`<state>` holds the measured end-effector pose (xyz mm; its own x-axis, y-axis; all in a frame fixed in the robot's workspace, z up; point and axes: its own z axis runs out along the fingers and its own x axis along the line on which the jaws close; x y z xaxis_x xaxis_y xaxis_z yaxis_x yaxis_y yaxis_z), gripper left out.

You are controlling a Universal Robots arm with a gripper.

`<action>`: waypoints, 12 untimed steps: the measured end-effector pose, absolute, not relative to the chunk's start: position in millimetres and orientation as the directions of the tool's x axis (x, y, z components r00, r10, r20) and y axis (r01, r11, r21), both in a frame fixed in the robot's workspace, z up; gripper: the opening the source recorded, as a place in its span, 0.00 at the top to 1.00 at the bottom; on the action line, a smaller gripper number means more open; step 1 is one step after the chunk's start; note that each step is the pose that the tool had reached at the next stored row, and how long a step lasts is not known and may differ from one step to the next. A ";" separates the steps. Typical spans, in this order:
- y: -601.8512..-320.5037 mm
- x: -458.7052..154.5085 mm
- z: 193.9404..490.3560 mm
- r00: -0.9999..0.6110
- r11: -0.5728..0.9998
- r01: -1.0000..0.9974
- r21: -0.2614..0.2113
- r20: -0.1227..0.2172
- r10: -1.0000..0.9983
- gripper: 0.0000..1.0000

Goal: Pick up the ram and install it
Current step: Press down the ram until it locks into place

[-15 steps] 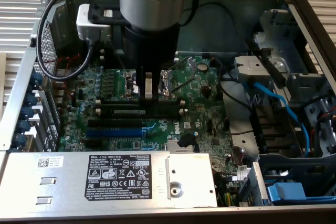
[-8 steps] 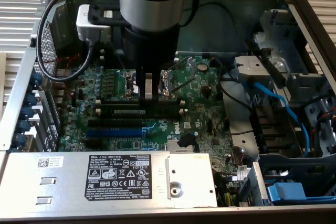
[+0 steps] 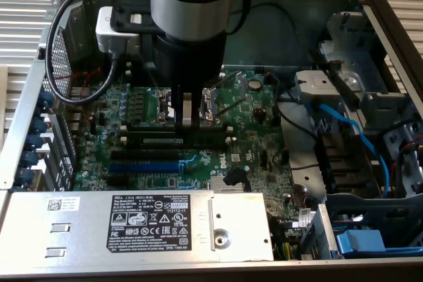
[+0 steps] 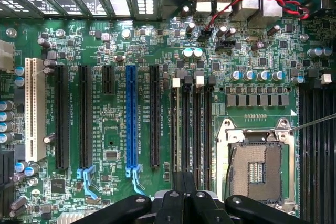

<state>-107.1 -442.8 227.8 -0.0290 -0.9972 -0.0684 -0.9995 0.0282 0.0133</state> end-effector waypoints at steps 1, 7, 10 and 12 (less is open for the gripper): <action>-442.9 -107.1 227.9 -0.029 0.028 -1.000 0.013 -0.069 -0.997 0.90; -443.3 -107.1 232.1 -0.029 0.028 -1.000 0.013 -0.076 -0.997 0.90; -443.7 -107.1 233.8 -0.029 0.028 -1.000 0.014 -0.078 -0.997 0.90; -444.0 -107.1 235.1 -0.029 0.028 -1.000 0.014 -0.079 -0.996 0.90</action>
<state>-107.1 -444.0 235.1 -0.0290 -0.9965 -0.0789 -0.9995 0.0280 0.0138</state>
